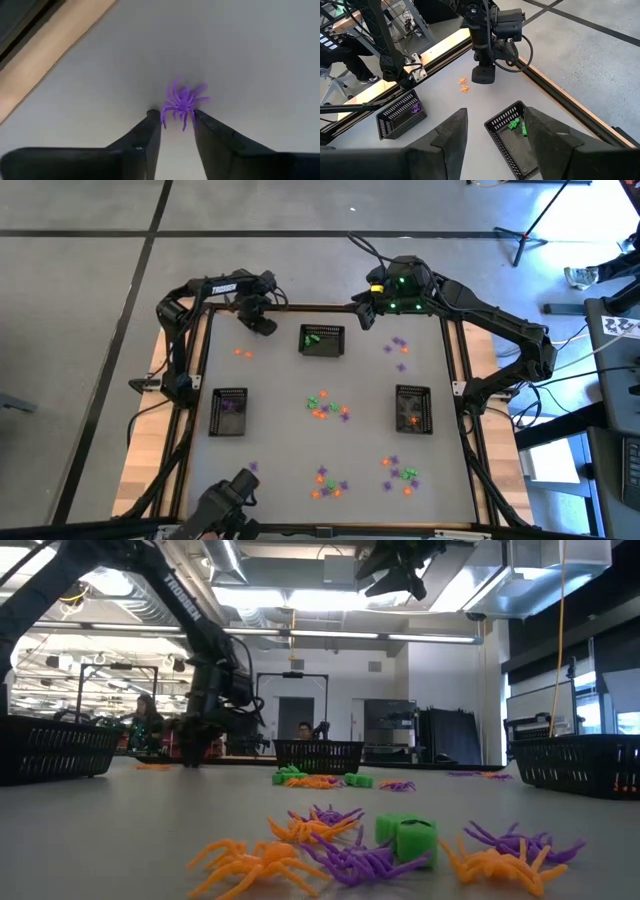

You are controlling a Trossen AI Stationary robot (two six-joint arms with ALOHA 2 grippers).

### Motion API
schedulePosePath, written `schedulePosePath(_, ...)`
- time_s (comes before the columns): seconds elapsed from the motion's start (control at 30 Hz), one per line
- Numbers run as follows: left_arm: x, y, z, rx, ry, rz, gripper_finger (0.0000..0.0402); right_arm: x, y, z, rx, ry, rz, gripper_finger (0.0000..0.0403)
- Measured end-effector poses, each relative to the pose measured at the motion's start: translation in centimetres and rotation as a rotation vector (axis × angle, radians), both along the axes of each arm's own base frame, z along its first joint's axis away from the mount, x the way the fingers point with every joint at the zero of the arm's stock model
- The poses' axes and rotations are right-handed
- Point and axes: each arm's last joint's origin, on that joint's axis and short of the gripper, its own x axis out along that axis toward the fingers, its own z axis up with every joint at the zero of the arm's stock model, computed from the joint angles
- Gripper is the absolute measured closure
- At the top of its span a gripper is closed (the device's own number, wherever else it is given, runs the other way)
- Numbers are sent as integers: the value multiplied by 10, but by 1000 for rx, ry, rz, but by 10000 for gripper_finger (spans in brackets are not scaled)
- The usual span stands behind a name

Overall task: Sort Halloween decoration
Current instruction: Put the violet spider toy into the left bin

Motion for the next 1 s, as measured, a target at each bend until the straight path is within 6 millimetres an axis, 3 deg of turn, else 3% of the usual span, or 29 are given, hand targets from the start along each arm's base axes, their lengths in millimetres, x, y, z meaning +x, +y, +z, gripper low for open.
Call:
schedulePosePath(0.23, 8, -6, 0, -13, -16, -30, 388, 0, 0, 0, 1, -1, 2, 210)
schedulePosePath(0.47, 14, -16, 14, -28, -83, -50, 401, 0, 0, 0, 4, -1, 2, 210)
schedulePosePath(0.7, 7, -49, 83, -1, -126, -86, 401, 0, 0, 0, -1, -2, 4, 210)
schedulePosePath(0.87, -6, -101, 144, 39, -173, -104, 401, 0, 0, 0, -22, 2, 17, 210)
schedulePosePath(1.0, -21, -147, 177, 18, -178, -105, 401, 0, 0, 0, -41, 5, 27, 210)
